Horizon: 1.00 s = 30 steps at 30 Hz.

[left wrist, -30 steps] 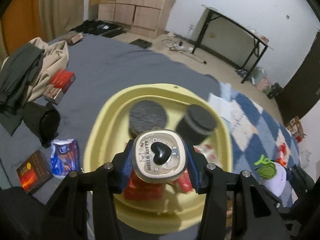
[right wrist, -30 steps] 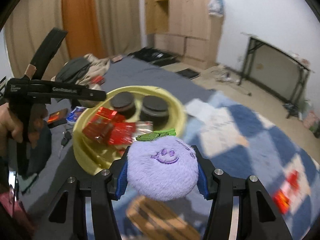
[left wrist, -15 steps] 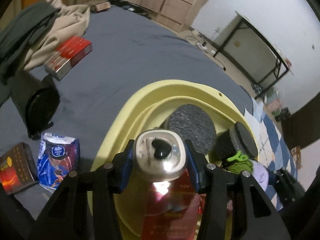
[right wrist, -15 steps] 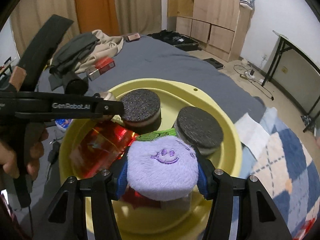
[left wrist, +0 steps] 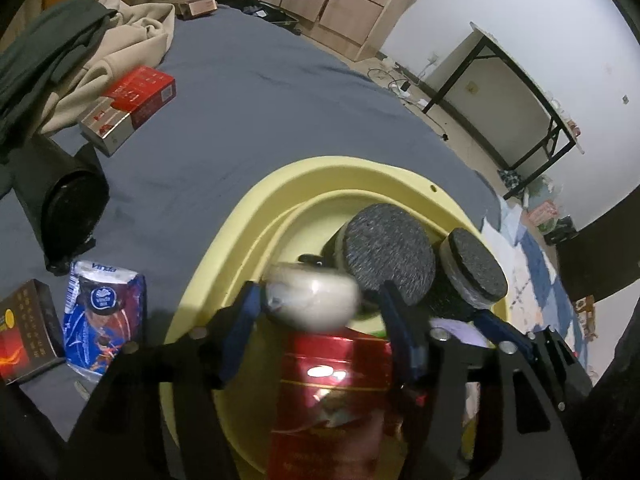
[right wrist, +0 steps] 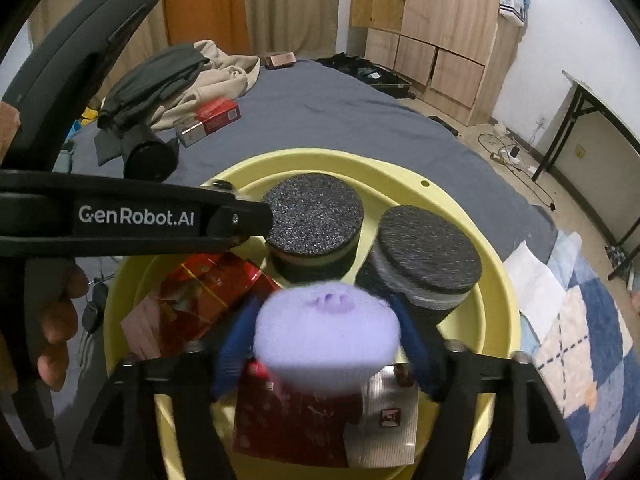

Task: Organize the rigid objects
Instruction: 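Lower the tin and plush into the tray and open both grippers, then withdraw both grippers and move the left gripper toward the red Double Happiness pack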

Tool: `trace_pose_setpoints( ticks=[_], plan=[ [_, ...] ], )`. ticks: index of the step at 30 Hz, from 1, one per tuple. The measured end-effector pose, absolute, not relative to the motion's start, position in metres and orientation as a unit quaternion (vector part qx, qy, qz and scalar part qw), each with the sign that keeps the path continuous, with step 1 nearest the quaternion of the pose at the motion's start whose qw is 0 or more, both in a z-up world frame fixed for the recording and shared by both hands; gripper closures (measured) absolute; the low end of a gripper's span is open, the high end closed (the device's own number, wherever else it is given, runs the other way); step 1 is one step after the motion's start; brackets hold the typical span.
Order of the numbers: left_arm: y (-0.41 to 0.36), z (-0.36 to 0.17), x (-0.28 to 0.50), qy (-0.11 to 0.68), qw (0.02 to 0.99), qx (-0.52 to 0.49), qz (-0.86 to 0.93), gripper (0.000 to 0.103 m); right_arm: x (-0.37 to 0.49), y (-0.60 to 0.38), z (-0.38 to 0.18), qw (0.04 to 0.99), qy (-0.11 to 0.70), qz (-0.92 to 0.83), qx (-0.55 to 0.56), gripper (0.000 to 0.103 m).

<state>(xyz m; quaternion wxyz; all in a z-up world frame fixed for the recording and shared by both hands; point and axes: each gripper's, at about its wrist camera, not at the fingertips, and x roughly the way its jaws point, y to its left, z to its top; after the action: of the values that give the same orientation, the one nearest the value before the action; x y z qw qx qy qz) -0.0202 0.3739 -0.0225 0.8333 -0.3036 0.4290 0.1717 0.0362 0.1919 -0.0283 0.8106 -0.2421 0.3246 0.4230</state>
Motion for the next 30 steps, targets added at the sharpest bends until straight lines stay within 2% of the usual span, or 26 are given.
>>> trace_pose_setpoints(
  ticks=[1, 2, 8, 15, 22, 26, 28, 30],
  plan=[
    [0.374, -0.018, -0.021, 0.426, 0.835, -0.301, 0.175, 0.018, 0.035, 0.19, -0.027, 0.811, 0.323, 0.425, -0.239, 0.012],
    [0.373, -0.012, -0.022, 0.418, 0.839, -0.301, 0.174, 0.012, 0.034, 0.188, -0.024, 0.814, 0.32, 0.423, -0.238, 0.011],
    [0.346, 0.031, -0.02, 0.378, 0.875, -0.268, 0.142, 0.0, 0.024, 0.152, -0.004, 0.836, 0.309, 0.412, -0.19, 0.001],
    [0.255, 0.07, -0.028, 0.385, 0.902, -0.187, 0.065, 0.0, -0.008, 0.04, 0.026, 0.878, 0.29, 0.364, -0.115, 0.0],
    [0.147, 0.095, -0.043, 0.375, 0.919, -0.121, -0.03, 0.0, -0.06, -0.136, 0.036, 0.921, 0.301, 0.244, -0.043, 0.0],
    [0.102, 0.089, -0.068, 0.36, 0.917, -0.16, -0.06, 0.0, -0.093, -0.227, 0.038, 0.93, 0.32, 0.181, -0.004, 0.0],
    [0.086, 0.08, -0.074, 0.379, 0.904, -0.181, -0.08, 0.0, -0.111, -0.268, 0.043, 0.934, 0.322, 0.157, 0.019, 0.0],
    [0.066, 0.072, -0.079, 0.399, 0.899, -0.161, -0.086, 0.0, -0.123, -0.3, 0.051, 0.938, 0.314, 0.144, 0.03, 0.0]
  ],
)
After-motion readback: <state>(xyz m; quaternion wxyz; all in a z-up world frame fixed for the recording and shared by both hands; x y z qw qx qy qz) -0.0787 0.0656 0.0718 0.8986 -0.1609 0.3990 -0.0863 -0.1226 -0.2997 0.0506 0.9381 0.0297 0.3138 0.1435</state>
